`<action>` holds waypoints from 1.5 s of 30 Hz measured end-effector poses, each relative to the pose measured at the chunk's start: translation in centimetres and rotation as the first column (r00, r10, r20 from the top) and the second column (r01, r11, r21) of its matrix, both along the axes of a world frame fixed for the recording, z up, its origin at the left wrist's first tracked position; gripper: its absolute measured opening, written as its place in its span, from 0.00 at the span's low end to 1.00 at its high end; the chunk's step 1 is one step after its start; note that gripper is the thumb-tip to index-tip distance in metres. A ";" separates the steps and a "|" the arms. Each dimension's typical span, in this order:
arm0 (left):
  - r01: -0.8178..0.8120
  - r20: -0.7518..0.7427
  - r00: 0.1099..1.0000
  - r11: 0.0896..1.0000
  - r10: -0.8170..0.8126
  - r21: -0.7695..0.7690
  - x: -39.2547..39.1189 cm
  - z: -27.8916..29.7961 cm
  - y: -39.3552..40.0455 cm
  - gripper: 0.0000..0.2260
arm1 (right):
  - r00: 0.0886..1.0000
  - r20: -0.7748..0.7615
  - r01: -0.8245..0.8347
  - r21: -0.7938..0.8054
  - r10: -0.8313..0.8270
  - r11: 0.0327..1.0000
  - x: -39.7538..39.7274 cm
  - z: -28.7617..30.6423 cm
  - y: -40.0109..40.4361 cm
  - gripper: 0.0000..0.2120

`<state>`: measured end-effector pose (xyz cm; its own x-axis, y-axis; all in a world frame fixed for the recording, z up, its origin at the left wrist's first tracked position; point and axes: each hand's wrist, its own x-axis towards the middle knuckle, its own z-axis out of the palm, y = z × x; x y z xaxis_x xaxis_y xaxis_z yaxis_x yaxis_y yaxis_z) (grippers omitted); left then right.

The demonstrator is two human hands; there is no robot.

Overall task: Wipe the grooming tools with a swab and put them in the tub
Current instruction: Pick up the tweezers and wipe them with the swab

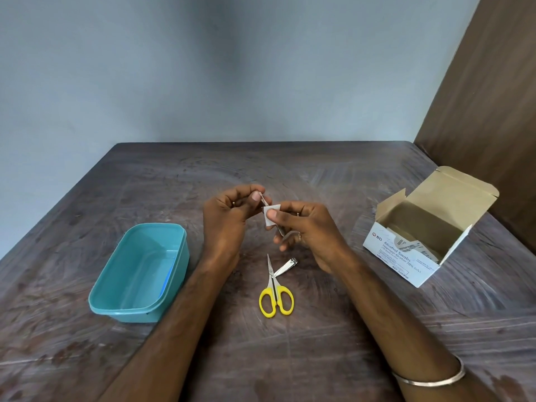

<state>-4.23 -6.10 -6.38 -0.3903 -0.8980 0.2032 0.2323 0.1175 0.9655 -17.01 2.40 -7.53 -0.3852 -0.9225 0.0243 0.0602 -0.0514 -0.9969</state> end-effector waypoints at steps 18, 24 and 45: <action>0.037 0.135 0.991 0.964 -0.001 -0.263 -0.4 0.4 1.4 0.10 | 0.992 0.063 0.102 0.071 -0.107 0.992 -0.1 0.0 -0.2 0.17; 0.064 0.163 0.987 0.946 -0.012 -0.317 -0.2 0.5 1.5 0.10 | 0.988 0.134 0.060 0.093 -0.072 0.994 -0.4 -0.1 -0.3 0.15; -0.066 -0.022 0.998 0.997 0.065 -0.051 0.1 0.4 0.0 0.09 | 0.984 0.154 -0.076 -0.086 0.088 0.993 -1.0 -0.2 -0.2 0.10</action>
